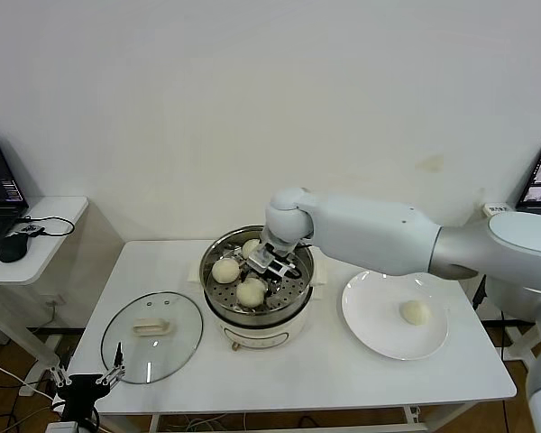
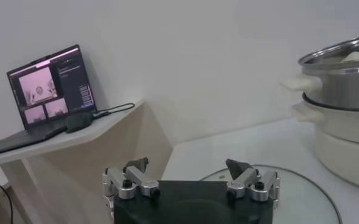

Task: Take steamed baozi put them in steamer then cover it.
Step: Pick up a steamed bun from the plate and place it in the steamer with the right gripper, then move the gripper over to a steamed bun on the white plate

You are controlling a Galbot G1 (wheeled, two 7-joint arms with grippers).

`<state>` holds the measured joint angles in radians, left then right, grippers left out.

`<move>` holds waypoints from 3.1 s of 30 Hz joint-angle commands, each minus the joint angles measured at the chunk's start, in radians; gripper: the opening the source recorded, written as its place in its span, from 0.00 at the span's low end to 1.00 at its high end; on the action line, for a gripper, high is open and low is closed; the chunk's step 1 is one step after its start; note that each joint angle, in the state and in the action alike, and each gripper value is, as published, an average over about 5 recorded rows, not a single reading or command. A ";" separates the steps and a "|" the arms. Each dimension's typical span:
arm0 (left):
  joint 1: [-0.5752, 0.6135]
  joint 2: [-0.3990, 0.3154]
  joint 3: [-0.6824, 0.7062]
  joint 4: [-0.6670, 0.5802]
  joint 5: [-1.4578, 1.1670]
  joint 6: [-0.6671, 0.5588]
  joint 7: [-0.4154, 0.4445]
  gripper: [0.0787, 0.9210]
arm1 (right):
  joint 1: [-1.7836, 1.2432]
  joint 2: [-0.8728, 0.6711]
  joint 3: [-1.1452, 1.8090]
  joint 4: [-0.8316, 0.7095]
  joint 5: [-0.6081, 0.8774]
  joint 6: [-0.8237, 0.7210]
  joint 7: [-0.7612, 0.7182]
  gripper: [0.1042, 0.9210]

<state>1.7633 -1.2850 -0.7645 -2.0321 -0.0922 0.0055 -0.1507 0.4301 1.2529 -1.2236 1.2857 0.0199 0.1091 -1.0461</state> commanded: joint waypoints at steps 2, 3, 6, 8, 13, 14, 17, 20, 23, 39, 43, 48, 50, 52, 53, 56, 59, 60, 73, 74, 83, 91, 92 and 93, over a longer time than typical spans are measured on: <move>-0.001 0.000 0.001 -0.001 0.000 -0.001 -0.001 0.88 | 0.001 0.000 0.002 -0.002 -0.010 0.040 0.013 0.80; -0.001 0.001 0.001 -0.002 0.000 -0.001 -0.001 0.88 | 0.004 -0.007 0.007 0.001 -0.009 0.037 0.013 0.83; -0.001 0.003 -0.002 -0.003 -0.001 -0.001 0.000 0.88 | 0.024 -0.041 0.027 0.012 0.000 0.015 0.012 0.87; 0.000 0.005 -0.004 -0.002 -0.002 -0.001 0.000 0.88 | 0.042 -0.068 0.043 0.023 0.008 -0.026 0.014 0.88; -0.003 0.011 -0.006 -0.004 0.001 0.002 0.002 0.88 | 0.077 -0.155 0.092 0.063 0.020 -0.214 0.029 0.88; -0.004 0.011 -0.006 -0.006 0.002 0.004 0.002 0.88 | 0.081 -0.177 0.102 0.076 0.028 -0.251 0.025 0.88; -0.004 0.016 -0.008 -0.012 0.004 0.009 0.004 0.88 | 0.088 -0.257 0.126 0.122 0.065 -0.362 0.011 0.88; -0.002 0.025 -0.011 -0.014 0.004 0.011 0.006 0.88 | 0.091 -0.345 0.136 0.169 0.086 -0.447 -0.004 0.88; -0.004 0.034 -0.009 -0.011 0.002 0.011 0.007 0.88 | 0.068 -0.428 0.163 0.201 0.070 -0.477 -0.018 0.88; -0.004 0.057 0.011 -0.003 0.007 0.015 0.014 0.88 | -0.472 -0.769 0.551 0.140 -0.232 -0.328 -0.114 0.88; -0.010 0.054 0.016 -0.001 0.010 0.018 0.014 0.88 | -0.543 -0.761 0.620 0.100 -0.281 -0.304 -0.104 0.88; -0.010 0.049 0.019 0.003 0.012 0.017 0.015 0.88 | -0.603 -0.730 0.672 0.046 -0.320 -0.295 -0.084 0.88; -0.009 0.048 0.019 0.004 0.013 0.017 0.015 0.88 | -0.630 -0.712 0.695 0.025 -0.333 -0.294 -0.079 0.88; -0.007 0.048 0.018 0.005 0.013 0.017 0.015 0.88 | -0.652 -0.694 0.713 0.007 -0.344 -0.293 -0.076 0.88; -0.006 0.048 0.017 0.006 0.014 0.017 0.015 0.88 | -0.663 -0.684 0.721 -0.003 -0.351 -0.292 -0.075 0.88; -0.004 0.047 0.014 0.007 0.014 0.017 0.015 0.88 | -0.686 -0.659 0.739 -0.029 -0.373 -0.285 -0.076 0.88; -0.002 0.048 0.011 0.009 0.014 0.017 0.015 0.88 | -0.704 -0.635 0.757 -0.057 -0.390 -0.275 -0.070 0.88; -0.002 0.048 0.011 0.010 0.014 0.017 0.015 0.88 | -0.708 -0.627 0.762 -0.067 -0.393 -0.272 -0.065 0.88; -0.008 0.049 0.009 0.021 0.010 0.018 0.014 0.88 | -0.703 -0.538 0.771 -0.151 -0.429 -0.261 -0.037 0.85; -0.008 0.048 0.009 0.021 0.010 0.018 0.014 0.88 | -0.703 -0.536 0.771 -0.153 -0.431 -0.262 -0.037 0.84; -0.009 0.046 0.010 0.020 0.010 0.017 0.014 0.88 | -0.698 -0.516 0.769 -0.188 -0.438 -0.259 -0.030 0.76; -0.004 0.049 0.003 0.017 0.010 0.016 0.013 0.88 | -0.668 -0.522 0.749 -0.160 -0.410 -0.267 -0.039 0.65; -0.003 0.050 0.002 0.016 0.009 0.016 0.013 0.88 | -0.661 -0.528 0.743 -0.150 -0.402 -0.271 -0.042 0.63; -0.004 0.050 0.001 0.016 0.009 0.016 0.013 0.88 | -0.650 -0.536 0.734 -0.136 -0.390 -0.276 -0.046 0.62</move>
<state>1.7595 -1.2369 -0.7612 -2.0142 -0.0825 0.0221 -0.1373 -0.2390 0.7197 -0.4760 1.1288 -0.3930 -0.1601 -1.0883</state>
